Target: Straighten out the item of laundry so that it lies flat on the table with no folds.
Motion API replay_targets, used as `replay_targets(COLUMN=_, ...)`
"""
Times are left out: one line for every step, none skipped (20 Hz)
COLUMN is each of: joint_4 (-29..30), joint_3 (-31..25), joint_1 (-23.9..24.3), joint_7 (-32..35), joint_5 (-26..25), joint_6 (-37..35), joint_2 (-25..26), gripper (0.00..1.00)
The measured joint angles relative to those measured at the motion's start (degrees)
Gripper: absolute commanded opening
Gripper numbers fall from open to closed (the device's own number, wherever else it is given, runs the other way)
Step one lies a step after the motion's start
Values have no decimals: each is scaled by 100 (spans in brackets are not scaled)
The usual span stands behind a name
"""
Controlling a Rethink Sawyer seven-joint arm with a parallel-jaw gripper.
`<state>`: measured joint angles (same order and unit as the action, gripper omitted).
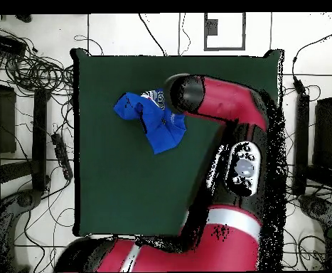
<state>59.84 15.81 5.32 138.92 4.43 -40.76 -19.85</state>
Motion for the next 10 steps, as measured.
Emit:
replay_targets(joint_4=-320, joint_3=-19, joint_1=292, joint_7=-37, joint_5=-133, joint_6=-109, joint_2=139, gripper=100)
replay_targets(joint_4=-551, joint_3=-41, joint_1=498, joint_7=-76, joint_5=-229, joint_6=-194, joint_2=242, gripper=100)
replay_targets(joint_4=-734, joint_3=-66, joint_1=658, joint_7=-124, joint_5=-306, joint_6=-262, joint_2=327, gripper=100)
replay_targets(joint_4=-918, joint_3=-96, joint_1=814, joint_7=-192, joint_5=-386, joint_6=-331, joint_2=414, gripper=100)
replay_targets(joint_4=-1371, joint_3=-182, joint_1=1171, joint_7=-406, joint_5=-573, joint_6=-509, joint_2=639, gripper=100)
replay_targets(joint_4=-1504, joint_3=-206, joint_1=1267, joint_7=-490, joint_5=-630, joint_6=-567, joint_2=708, gripper=100)
replay_targets(joint_4=-1634, joint_3=-235, joint_1=1359, joint_7=-571, joint_5=-679, joint_6=-628, joint_2=776, gripper=100)
replay_targets(joint_4=-1758, joint_3=-260, joint_1=1444, joint_7=-660, joint_5=-723, joint_6=-684, joint_2=843, gripper=100)
replay_targets(joint_4=-1951, joint_3=-300, joint_1=1571, joint_7=-813, joint_5=-793, joint_6=-770, joint_2=952, gripper=100)
replay_targets(joint_4=-2145, joint_3=-336, joint_1=1692, joint_7=-1001, joint_5=-877, joint_6=-847, joint_2=1066, gripper=100)
